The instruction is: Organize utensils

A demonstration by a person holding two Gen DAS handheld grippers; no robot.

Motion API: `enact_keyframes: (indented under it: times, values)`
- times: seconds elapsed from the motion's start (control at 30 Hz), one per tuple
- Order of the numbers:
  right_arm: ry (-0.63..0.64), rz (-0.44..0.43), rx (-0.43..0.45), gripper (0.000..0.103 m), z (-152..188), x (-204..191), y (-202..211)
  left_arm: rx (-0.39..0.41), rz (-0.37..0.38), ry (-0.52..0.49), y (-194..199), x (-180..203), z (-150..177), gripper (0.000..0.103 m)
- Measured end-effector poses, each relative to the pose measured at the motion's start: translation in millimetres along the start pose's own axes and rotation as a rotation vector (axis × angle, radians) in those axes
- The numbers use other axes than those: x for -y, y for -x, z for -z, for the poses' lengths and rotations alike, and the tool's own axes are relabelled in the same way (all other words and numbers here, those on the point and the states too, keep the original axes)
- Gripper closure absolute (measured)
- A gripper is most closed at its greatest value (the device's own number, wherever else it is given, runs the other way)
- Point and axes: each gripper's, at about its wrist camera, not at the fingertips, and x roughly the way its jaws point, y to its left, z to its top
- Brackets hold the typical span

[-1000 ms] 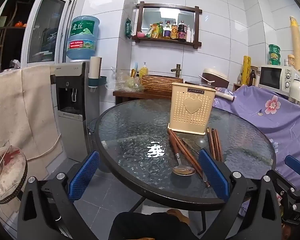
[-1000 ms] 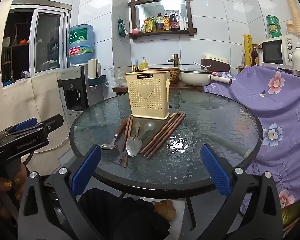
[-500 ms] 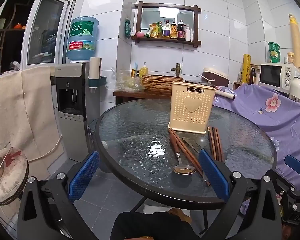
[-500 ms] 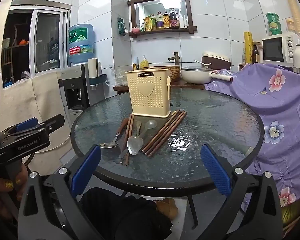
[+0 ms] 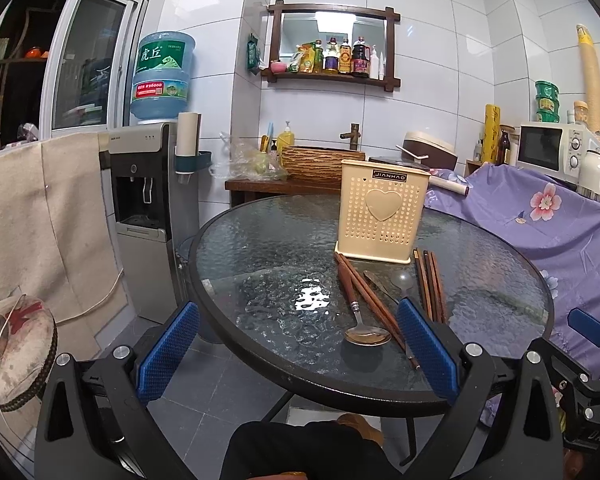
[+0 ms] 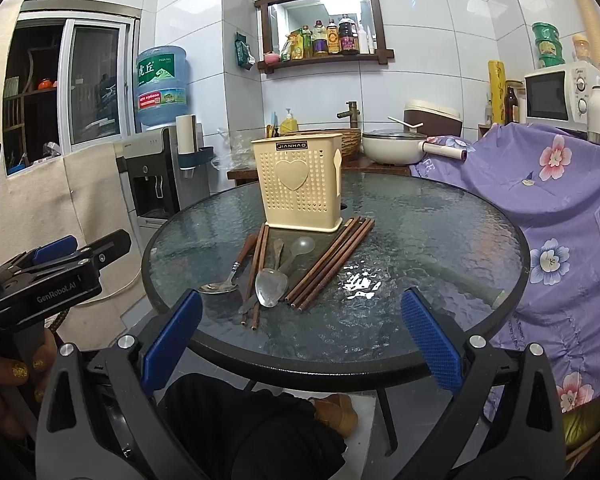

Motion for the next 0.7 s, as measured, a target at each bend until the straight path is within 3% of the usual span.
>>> enact_keyframes:
  times: [0.7]
  values:
    - [-0.003, 0.0, -0.002, 0.005, 0.4, 1.6, -0.9, -0.005, 0.006, -0.003, 0.7, -0.2, 0.7, 0.006]
